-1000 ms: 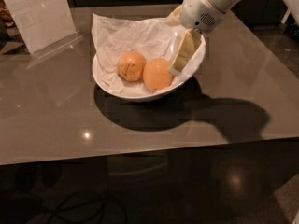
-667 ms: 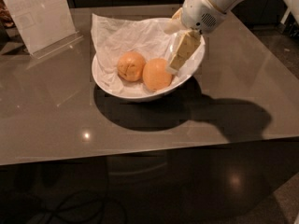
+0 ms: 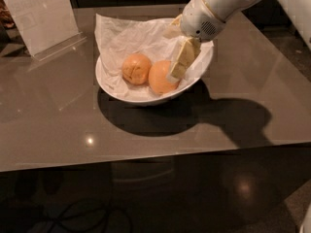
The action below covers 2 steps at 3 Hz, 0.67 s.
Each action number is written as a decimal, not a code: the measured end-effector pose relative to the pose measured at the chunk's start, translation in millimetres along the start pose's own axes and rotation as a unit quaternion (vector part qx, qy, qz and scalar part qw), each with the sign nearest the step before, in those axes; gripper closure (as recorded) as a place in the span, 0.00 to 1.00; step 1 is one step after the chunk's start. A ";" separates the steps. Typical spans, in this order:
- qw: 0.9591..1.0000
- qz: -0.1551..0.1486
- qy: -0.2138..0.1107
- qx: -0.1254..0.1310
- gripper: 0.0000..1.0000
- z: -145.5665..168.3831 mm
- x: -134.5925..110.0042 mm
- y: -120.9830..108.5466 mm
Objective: Pick orange from white bowl
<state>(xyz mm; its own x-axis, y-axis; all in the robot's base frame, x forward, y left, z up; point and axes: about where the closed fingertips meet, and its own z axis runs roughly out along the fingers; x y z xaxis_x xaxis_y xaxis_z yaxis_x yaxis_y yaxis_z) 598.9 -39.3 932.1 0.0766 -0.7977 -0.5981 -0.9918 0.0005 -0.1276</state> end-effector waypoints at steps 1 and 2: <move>0.999 0.001 -0.018 -0.036 0.10 27.3 -3.0 -0.9; 0.998 0.006 -0.030 -0.059 0.09 45.1 -1.8 -2.1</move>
Offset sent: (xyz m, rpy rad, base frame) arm 0.0083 0.0351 -0.0483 0.0710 0.1533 0.0913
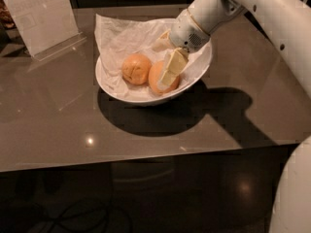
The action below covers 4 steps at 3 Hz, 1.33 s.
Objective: Pick orange from white bowl
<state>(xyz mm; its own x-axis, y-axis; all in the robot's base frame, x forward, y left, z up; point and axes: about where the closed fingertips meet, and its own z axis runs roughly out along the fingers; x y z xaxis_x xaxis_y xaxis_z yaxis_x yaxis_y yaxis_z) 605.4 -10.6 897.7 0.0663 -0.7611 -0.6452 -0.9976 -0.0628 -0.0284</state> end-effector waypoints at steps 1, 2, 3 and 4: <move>1.000 0.010 -0.006 -0.009 0.10 9.3 5.1 -0.9; 1.000 0.024 -0.009 -0.015 0.09 15.4 12.8 0.4; 0.999 0.045 -0.010 -0.019 0.11 19.7 25.0 1.7; 0.998 0.060 -0.009 -0.022 0.12 23.8 33.5 1.4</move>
Offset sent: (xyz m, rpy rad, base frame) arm -0.0034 -0.0081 -0.0288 0.0156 0.0890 -0.0371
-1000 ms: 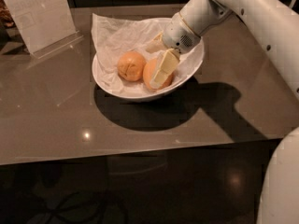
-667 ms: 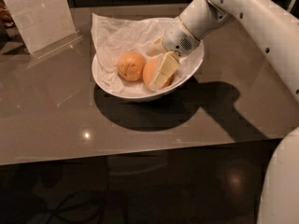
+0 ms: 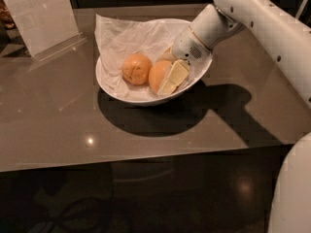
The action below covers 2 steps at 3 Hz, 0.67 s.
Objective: Pick orange from white bowl
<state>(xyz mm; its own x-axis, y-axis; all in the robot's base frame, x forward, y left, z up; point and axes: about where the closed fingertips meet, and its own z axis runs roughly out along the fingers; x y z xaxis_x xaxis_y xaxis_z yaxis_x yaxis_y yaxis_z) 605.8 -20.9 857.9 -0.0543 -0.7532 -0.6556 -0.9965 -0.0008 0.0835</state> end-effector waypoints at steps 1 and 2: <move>1.000 0.000 0.000 0.000 0.31 0.0 0.0 0.0; 1.000 0.006 -0.003 0.007 0.54 0.7 3.2 -0.7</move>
Offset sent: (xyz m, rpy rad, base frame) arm -0.0001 -0.0098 -0.0023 0.0093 -0.0094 -0.0490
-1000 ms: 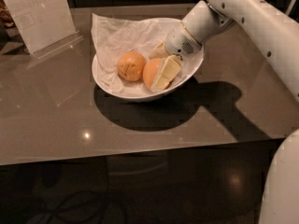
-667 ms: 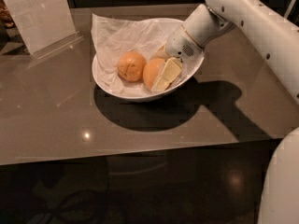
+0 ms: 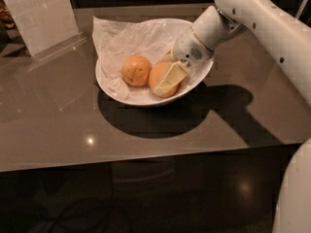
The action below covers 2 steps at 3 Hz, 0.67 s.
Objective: Pick orange from white bowl
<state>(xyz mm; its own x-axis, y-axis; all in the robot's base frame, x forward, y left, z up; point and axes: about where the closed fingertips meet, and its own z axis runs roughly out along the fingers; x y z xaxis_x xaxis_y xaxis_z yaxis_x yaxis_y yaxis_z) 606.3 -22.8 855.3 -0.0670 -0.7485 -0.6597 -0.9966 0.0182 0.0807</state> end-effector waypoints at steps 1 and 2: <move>1.000 0.001 -0.004 0.009 0.77 -2.1 0.6 0.3; 1.000 0.002 -0.008 0.019 0.99 -7.2 1.5 -0.2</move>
Offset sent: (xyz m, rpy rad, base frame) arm 0.0007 -0.0170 0.0130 0.0224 -0.0520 -0.0576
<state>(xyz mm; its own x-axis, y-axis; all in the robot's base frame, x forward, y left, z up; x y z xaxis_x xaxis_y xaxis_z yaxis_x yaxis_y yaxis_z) 606.7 -28.7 859.6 -0.0711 -0.7372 -0.6720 -0.9974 0.0466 0.0544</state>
